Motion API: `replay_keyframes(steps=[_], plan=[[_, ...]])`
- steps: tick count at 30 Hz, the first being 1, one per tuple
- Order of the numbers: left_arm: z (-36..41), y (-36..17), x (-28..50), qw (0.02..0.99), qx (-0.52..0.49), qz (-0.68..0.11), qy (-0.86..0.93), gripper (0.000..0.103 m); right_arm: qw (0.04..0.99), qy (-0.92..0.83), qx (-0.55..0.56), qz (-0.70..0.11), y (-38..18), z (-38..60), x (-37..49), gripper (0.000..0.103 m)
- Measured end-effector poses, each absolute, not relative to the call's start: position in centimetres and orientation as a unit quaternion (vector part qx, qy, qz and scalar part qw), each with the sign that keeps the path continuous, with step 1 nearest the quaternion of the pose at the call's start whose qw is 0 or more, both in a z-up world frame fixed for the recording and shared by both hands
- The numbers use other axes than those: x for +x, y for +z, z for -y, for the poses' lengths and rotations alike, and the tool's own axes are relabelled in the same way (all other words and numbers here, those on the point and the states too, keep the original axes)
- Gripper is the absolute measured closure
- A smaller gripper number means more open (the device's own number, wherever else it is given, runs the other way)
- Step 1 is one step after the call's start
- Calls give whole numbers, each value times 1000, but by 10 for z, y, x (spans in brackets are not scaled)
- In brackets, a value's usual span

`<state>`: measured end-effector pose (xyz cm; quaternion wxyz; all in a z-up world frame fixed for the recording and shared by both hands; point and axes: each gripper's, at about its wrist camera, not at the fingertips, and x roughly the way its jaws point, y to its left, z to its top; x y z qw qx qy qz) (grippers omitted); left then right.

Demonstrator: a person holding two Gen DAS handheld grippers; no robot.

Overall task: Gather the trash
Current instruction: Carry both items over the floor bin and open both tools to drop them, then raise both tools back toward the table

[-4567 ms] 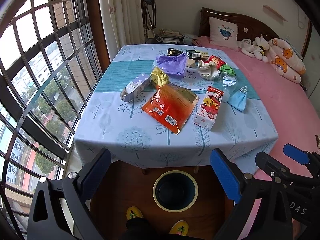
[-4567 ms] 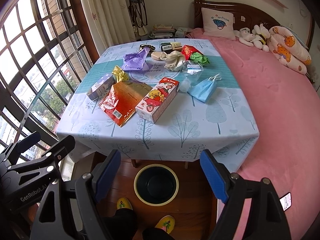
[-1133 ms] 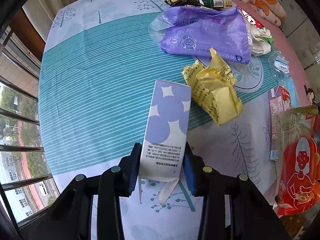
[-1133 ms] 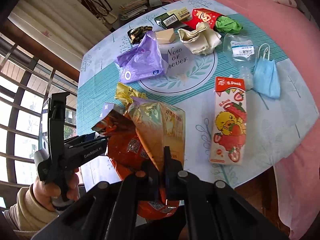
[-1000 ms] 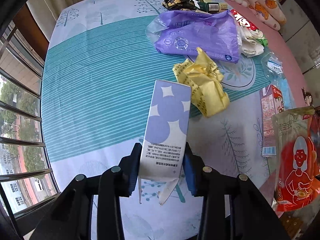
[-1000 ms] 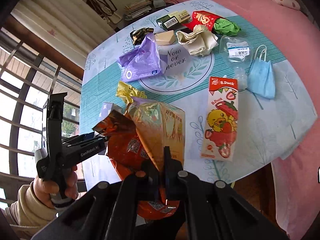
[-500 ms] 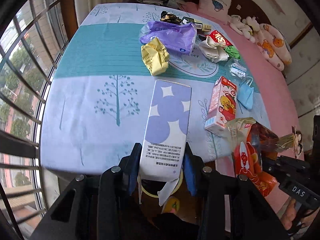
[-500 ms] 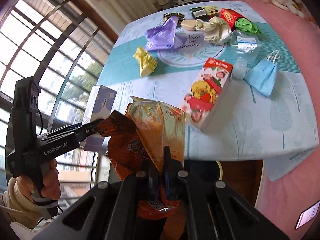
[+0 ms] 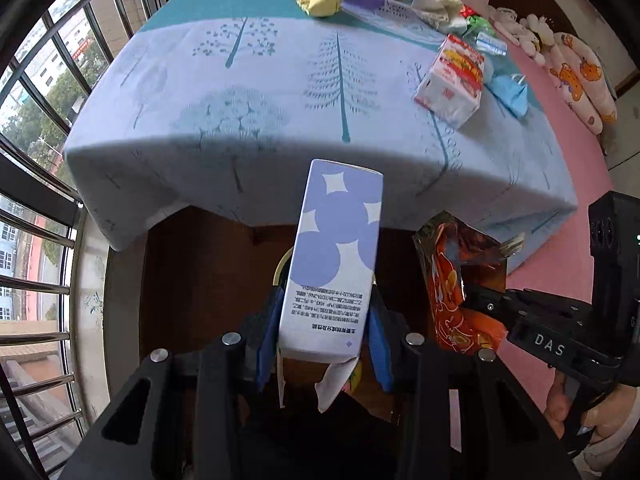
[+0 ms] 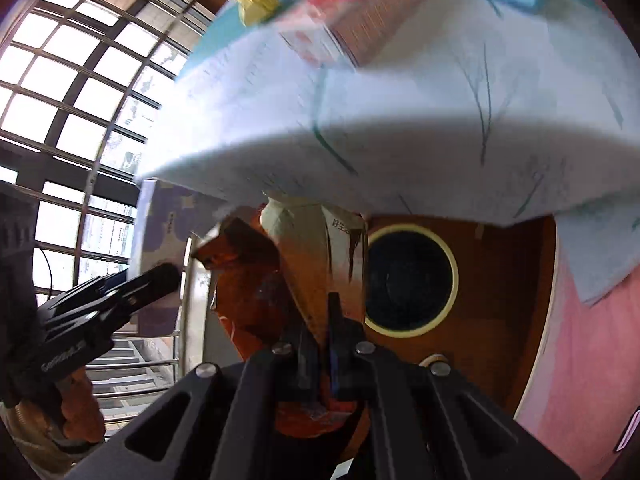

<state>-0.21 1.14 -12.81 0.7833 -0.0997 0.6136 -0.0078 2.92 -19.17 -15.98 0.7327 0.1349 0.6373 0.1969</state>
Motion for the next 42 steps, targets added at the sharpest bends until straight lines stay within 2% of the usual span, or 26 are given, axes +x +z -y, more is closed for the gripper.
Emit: replay_keyframes(steps=[3, 14, 21, 23, 24, 26, 27, 28, 31, 34, 42], plan=[[-8, -164, -6, 774, -91, -627, -10, 65, 720, 177, 155, -653, -202, 195, 24, 100], [23, -361, 30, 739, -53, -671, -18, 64, 688, 67, 219, -689, -401, 204, 27, 99], [51, -453, 51, 742, -10, -669, -44, 63, 696, 37, 241, -676, -485, 202, 38, 96], [56, -467, 57, 744, -2, -666, -48, 63, 700, 28, 239, -672, -499, 198, 41, 96], [58, -473, 59, 746, 2, -664, -48, 62, 701, 23, 236, -672, -505, 197, 41, 92], [54, -483, 59, 747, 5, -663, -50, 50, 704, 12, 225, -674, -514, 196, 40, 82], [48, -487, 60, 746, 6, -664, -50, 35, 704, 9, 224, -674, -516, 196, 40, 73], [46, -489, 61, 750, 6, -660, -45, 33, 704, 7, 226, -673, -518, 197, 41, 66], [40, -487, 60, 755, 3, -655, -34, 14, 706, 4, 232, -669, -520, 203, 42, 62], [34, -481, 59, 759, -3, -651, -29, 9, 708, 4, 231, -667, -512, 205, 40, 61], [34, -427, 43, 766, 0, -643, -29, 8, 716, 0, 232, -659, -459, 210, 31, 60]])
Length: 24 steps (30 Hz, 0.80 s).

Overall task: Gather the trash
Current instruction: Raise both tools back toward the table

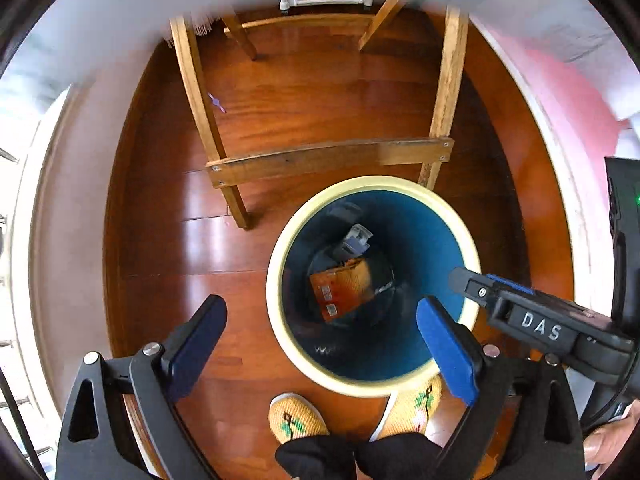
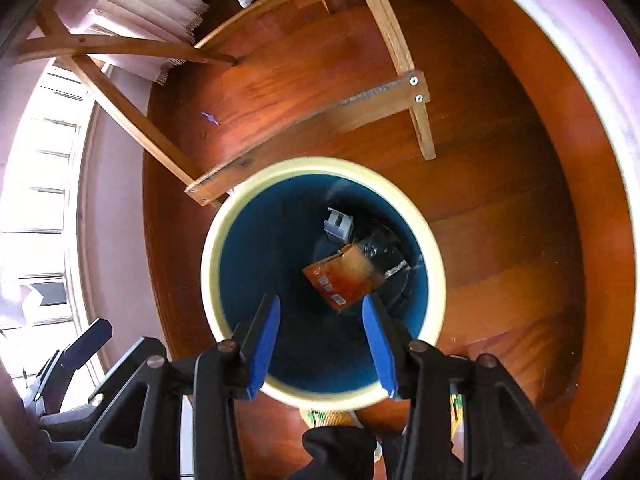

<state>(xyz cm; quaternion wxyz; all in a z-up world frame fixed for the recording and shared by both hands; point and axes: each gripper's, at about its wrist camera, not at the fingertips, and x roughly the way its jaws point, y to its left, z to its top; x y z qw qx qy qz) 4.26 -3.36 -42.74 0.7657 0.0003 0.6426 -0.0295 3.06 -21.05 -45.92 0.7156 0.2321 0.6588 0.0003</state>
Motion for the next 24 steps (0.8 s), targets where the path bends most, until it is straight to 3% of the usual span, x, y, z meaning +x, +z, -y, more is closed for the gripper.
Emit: replay_keyframes(steps=[10, 24], plan=[[21, -294, 21, 780, 3, -624, -42, 8, 727, -1, 236, -645, -339, 210, 13, 59], [-3, -93, 33, 842, -9, -532, -88, 8, 780, -9, 234, -581, -153, 205, 1, 60]])
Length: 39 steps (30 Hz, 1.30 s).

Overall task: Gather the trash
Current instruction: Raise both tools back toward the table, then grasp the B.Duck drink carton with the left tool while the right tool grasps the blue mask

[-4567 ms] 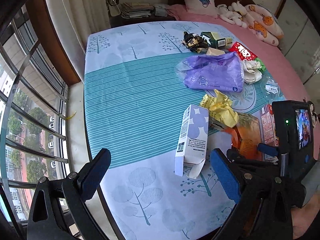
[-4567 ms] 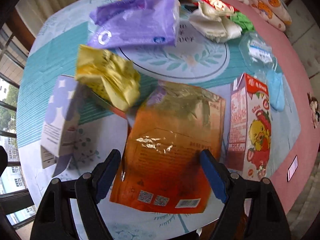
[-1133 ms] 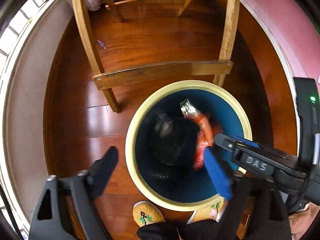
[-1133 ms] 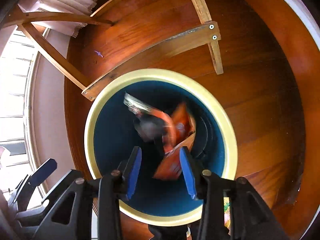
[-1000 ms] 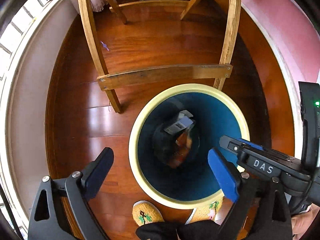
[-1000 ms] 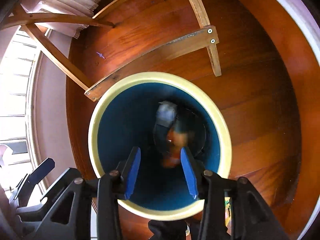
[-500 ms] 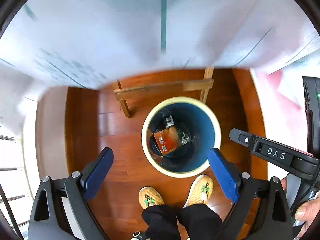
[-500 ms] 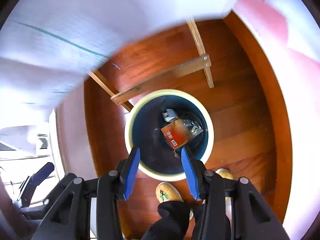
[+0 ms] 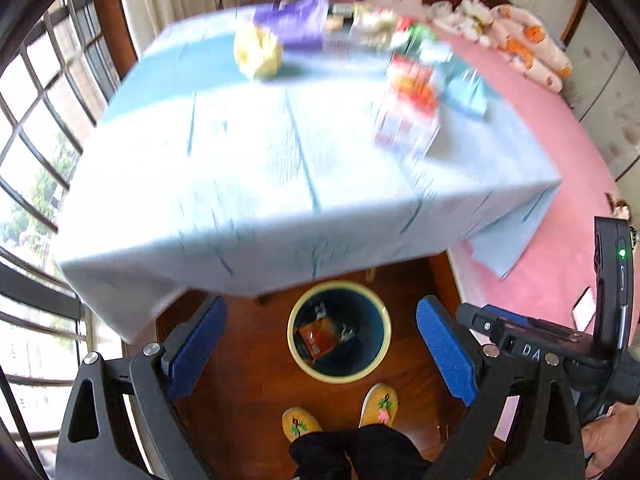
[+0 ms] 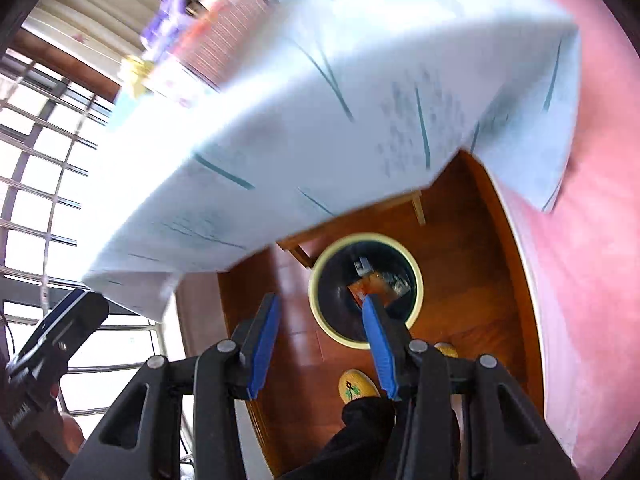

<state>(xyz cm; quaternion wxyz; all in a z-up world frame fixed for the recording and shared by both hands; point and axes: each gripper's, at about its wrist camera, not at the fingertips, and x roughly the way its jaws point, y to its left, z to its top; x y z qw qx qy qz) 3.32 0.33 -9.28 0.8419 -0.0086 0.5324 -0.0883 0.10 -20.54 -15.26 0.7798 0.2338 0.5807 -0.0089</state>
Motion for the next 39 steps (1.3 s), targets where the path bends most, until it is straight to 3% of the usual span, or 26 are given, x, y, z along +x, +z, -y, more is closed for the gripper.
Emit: replay_keyframes(steps=[9, 18, 26, 39], plan=[[1, -12, 52, 872, 10, -471, -136, 8, 840, -12, 197, -505, -53, 196, 6, 60], [24, 30, 79, 881, 42, -438, -173, 8, 872, -32, 183, -452, 0, 211, 26, 60], [61, 10, 133, 858, 47, -481, -174, 8, 873, -25, 173, -456, 2, 251, 74, 60], [109, -84, 234, 787, 17, -611, -87, 8, 835, 14, 167, -525, -52, 340, 180, 60]])
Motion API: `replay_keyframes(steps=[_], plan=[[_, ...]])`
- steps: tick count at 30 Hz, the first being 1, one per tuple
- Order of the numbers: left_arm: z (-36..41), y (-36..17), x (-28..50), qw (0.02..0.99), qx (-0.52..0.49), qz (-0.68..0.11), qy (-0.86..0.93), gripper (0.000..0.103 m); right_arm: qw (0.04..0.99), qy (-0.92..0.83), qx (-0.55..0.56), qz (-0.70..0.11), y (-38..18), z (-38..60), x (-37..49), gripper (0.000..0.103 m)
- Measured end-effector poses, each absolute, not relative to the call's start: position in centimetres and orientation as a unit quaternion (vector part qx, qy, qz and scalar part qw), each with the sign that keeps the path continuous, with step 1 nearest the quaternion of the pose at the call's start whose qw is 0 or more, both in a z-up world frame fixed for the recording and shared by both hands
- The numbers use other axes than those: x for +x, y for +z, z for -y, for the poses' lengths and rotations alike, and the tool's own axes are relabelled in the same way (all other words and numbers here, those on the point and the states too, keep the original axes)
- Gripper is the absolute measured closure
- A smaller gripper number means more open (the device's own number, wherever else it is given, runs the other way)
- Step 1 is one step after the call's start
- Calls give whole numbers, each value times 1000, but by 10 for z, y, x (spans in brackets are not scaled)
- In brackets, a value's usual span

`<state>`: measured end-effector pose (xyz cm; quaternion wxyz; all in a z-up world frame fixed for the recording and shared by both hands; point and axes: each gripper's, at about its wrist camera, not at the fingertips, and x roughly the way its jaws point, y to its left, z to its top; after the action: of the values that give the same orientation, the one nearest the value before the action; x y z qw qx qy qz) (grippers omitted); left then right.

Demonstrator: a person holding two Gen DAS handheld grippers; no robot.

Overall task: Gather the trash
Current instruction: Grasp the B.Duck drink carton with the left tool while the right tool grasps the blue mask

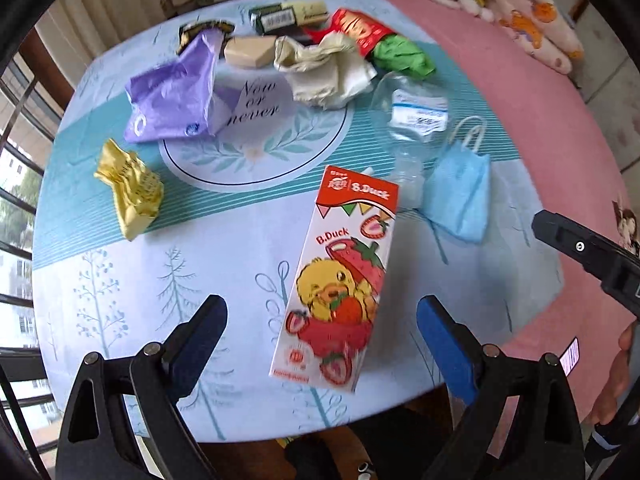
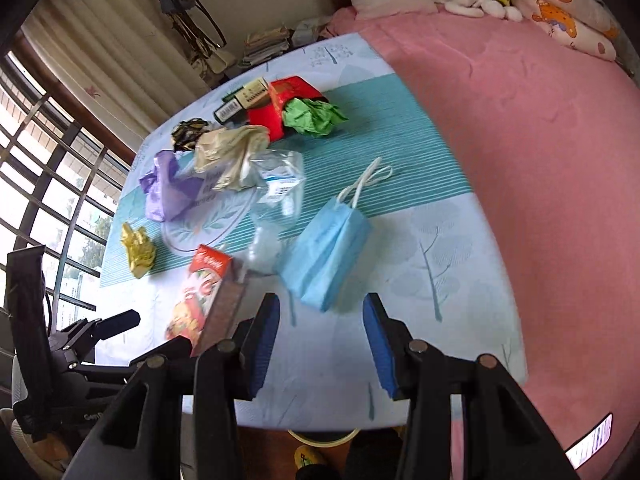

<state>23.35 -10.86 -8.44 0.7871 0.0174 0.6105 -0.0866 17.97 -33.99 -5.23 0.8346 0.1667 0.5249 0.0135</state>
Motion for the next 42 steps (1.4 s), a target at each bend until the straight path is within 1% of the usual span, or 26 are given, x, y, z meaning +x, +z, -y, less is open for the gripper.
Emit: replay_keyframes(steps=[5, 8, 13, 14, 17, 18, 19, 26, 29, 31, 32, 33, 34, 37, 42], plan=[[119, -108, 251, 770, 25, -635, -59, 9, 816, 30, 162, -553, -78, 352, 209, 60], [124, -119, 256, 759, 26, -649, -51, 14, 808, 39, 159, -566, -92, 354, 223, 60], [129, -133, 261, 742, 28, -668, -39, 30, 799, 51, 157, -578, -107, 351, 241, 59], [129, -135, 262, 741, 27, -670, -37, 30, 800, 53, 155, -577, -108, 350, 244, 59], [129, -134, 263, 742, 18, -669, -33, 36, 805, 64, 142, -573, -107, 344, 250, 59], [129, -133, 262, 745, 18, -666, -33, 44, 805, 66, 137, -573, -107, 342, 252, 59], [127, -130, 266, 747, 19, -664, -34, 49, 808, 67, 129, -571, -106, 340, 253, 59], [127, -126, 266, 748, 39, -662, -25, 52, 819, 71, 62, -566, -106, 320, 253, 60], [124, -114, 263, 756, 41, -653, -22, 52, 824, 65, 40, -561, -107, 314, 250, 66], [120, -103, 262, 764, 44, -643, -20, 52, 825, 60, 37, -560, -107, 314, 248, 76], [117, -97, 259, 769, 46, -637, -18, 52, 825, 60, 38, -561, -107, 313, 247, 79], [115, -92, 256, 773, 46, -632, -16, 52, 824, 64, 39, -562, -107, 313, 246, 86], [111, -88, 254, 777, 46, -627, -15, 52, 822, 69, 39, -563, -106, 311, 245, 91], [104, -73, 240, 789, 44, -612, -11, 52, 820, 78, 39, -565, -103, 306, 240, 95], [80, -49, 223, 810, 30, -586, -5, 52, 826, 69, 69, -555, -87, 305, 224, 96]])
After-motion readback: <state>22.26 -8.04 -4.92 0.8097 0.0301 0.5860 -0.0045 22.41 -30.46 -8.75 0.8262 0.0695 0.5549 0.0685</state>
